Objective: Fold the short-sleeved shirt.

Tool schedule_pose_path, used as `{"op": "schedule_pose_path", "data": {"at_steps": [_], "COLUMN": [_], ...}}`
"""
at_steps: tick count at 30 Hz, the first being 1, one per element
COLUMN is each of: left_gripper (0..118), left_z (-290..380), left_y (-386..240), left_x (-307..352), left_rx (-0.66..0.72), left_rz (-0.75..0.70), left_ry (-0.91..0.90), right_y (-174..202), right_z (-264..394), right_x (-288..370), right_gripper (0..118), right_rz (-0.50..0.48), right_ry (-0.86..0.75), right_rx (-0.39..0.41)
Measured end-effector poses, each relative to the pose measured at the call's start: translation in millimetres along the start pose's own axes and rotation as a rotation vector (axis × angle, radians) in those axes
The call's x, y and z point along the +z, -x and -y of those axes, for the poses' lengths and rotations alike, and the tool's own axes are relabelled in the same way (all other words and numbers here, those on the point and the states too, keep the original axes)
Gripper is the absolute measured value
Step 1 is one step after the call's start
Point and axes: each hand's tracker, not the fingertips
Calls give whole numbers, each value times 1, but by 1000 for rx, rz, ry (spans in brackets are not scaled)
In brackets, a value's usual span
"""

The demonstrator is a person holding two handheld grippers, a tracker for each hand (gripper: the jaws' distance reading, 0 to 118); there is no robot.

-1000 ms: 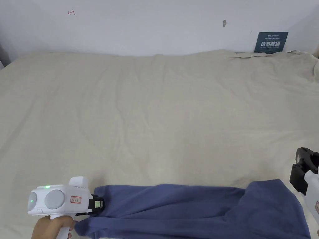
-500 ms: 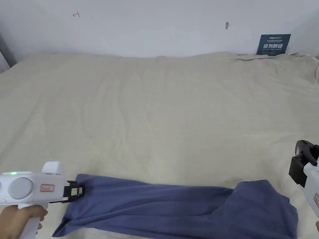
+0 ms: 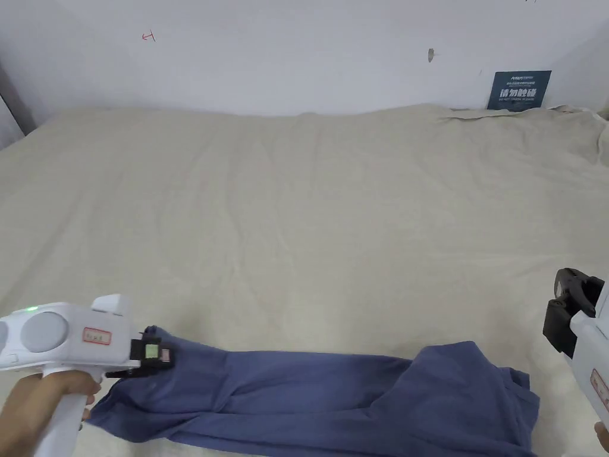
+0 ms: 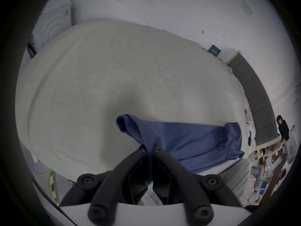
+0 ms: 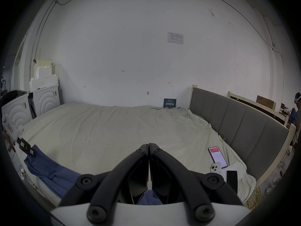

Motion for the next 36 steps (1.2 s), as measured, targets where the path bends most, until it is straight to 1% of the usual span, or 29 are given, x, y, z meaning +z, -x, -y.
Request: {"op": "schedule_pose_path", "data": {"at_steps": [4,9,11,12,16,20,21,22,23,24,25,26,28,29,33,36], "left_gripper": [0,0,0,0,0,2,5,17,34,59,68,68,111,118,118,118], "left_z": [-5,-4,-1,-3,11,23,24,25,26,26,25,24,22,20,9,5], "left_y": [-54,-112,-133,-131,-162,-169,-169,-169,-168,-168,-167,-167,-165,-164,-146,-127], "left_x": [-18,-59,-74,-92,-126,-153,-156,-156,-155,-152,-149,-146,-133,-124,-79,-50], "left_rx": [-66,-177,-180,-188,-257,-258,-254,-246,-244,-238,-229,-226,-226,-231,-199,-187], "left_rz": [97,112,127,142,96,46,34,28,35,31,44,45,51,69,116,87], "left_ry": [50,114,133,151,186,222,221,216,209,200,197,195,159,128,-26,-137], "right_y": [-8,-17,-20,-22,-29,-36,-38,-40,-42,-44,-45,-46,-46,-46,-42,-37], "right_z": [2,4,5,5,7,9,10,11,12,12,12,12,12,12,10,7], "right_x": [3,11,14,15,20,25,26,27,28,28,29,29,29,29,27,25], "right_gripper": [0,0,0,0,0,0,0,0,0,0,0,0,0,0,0,0], "right_rz": [15,29,36,39,54,68,73,77,81,84,88,90,93,93,84,70], "right_ry": [4,7,7,7,12,15,16,16,18,20,21,22,22,21,19,16], "right_rx": [1,-12,-13,-15,-24,-26,-27,-30,-32,-34,-36,-37,-39,-39,-35,-31]}}
